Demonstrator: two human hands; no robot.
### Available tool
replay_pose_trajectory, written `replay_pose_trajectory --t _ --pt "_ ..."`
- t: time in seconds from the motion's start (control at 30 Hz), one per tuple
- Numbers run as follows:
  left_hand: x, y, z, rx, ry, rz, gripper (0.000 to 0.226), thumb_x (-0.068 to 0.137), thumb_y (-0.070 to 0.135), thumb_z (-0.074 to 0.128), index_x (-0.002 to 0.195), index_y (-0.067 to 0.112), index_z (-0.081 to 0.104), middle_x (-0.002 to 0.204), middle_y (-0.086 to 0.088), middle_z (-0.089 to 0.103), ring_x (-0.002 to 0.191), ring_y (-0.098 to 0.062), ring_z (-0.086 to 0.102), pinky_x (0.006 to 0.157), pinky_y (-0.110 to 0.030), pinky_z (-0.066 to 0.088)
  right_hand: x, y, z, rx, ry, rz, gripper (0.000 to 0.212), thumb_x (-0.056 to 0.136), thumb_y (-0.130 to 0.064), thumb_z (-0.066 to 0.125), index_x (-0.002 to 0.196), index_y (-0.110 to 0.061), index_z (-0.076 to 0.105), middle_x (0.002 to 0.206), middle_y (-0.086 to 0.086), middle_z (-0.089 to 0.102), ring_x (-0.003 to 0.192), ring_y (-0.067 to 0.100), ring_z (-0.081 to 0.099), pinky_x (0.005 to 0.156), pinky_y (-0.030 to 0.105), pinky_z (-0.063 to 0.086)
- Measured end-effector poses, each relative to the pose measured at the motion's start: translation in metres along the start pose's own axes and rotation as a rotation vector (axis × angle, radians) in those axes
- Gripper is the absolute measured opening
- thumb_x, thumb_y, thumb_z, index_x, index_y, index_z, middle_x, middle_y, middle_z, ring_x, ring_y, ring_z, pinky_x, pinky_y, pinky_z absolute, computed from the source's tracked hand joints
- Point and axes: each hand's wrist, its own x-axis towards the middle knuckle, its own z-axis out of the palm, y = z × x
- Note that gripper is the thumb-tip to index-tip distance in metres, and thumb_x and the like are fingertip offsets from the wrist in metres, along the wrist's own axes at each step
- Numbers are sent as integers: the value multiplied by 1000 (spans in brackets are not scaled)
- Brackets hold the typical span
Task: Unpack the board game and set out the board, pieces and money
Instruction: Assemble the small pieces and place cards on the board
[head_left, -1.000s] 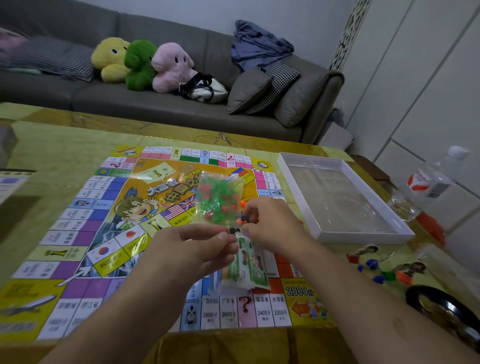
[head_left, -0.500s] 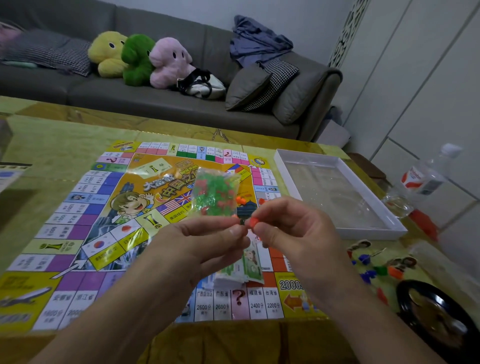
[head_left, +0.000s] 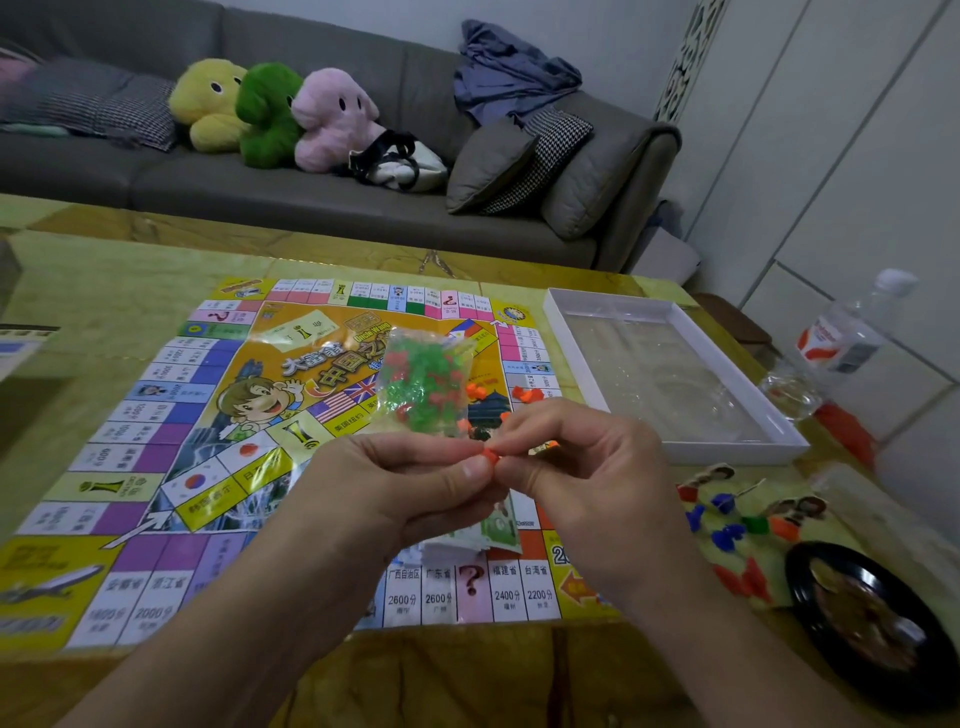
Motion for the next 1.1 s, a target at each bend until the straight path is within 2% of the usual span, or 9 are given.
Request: replay_pose_trajectory --t 0.2,0.33,0.4,0.5,0.6,0.73,0.93,1.0,1.1 --pt "-1 -4 -1 9 20 -3 19 67 2 78 85 0 82 94 -26 78 89 -37 78 75 -32 65 -8 7 6 -282 61 -250 17 86 -1 83 92 -17 84 95 -12 73 99 13 71 83 26 58" --pt "-2 -6 0 24 76 -13 18 68 7 81 85 0 81 94 -25 78 89 -37 78 74 -34 66 5 12 -7 -486 5 -98 22 96 -10 74 106 -28 83 98 -26 71 99 -1 69 78 15 56" --pt "-1 -7 2 22 117 -20 26 64 6 83 89 -1 79 92 -26 77 86 -39 78 72 -37 67 26 21 -20 -588 84 82 21 100 -14 69 109 -29 80 96 -26 68 94 2 70 71 19 60" --pt "0 -9 3 11 143 -39 26 70 2 82 96 4 81 92 -24 78 86 -39 78 71 -36 66 62 43 -30 -778 73 250 20 101 -12 66 112 -26 75 110 -5 72 96 13 70 68 31 63" --pt "4 -10 -1 5 160 -47 17 81 -4 76 96 3 81 92 -22 79 88 -35 79 73 -33 66 87 61 -26 -950 -22 317 18 96 -17 72 108 -31 76 114 -3 74 95 18 70 75 42 65" --pt "8 -9 -5 -2 143 -37 19 84 -4 74 99 5 82 97 -18 80 92 -30 79 77 -29 65 98 72 -18 -1118 -62 337 15 96 -21 72 106 -30 77 119 1 74 93 21 68 78 41 64" --pt "9 -9 -6 -41 136 -46 19 87 -6 70 103 1 79 97 -20 79 93 -30 79 80 -31 65 96 83 -16 -1127 -37 312 9 99 -24 71 100 -33 69 119 0 73 90 21 68 73 37 62" --pt "9 -9 -7 -35 136 -38 20 86 -5 71 104 0 79 97 -20 79 93 -31 79 79 -31 65 89 79 -18 -1044 -23 271 10 99 -23 71 103 -32 72 119 -3 71 98 18 67 78 40 63" --pt "9 -8 -8 4 136 -2 24 79 -2 76 103 1 78 95 -19 80 91 -31 79 77 -30 65 66 52 -18 -734 -47 172 14 98 -16 73 98 -31 75 106 -11 71 100 8 68 82 31 60"
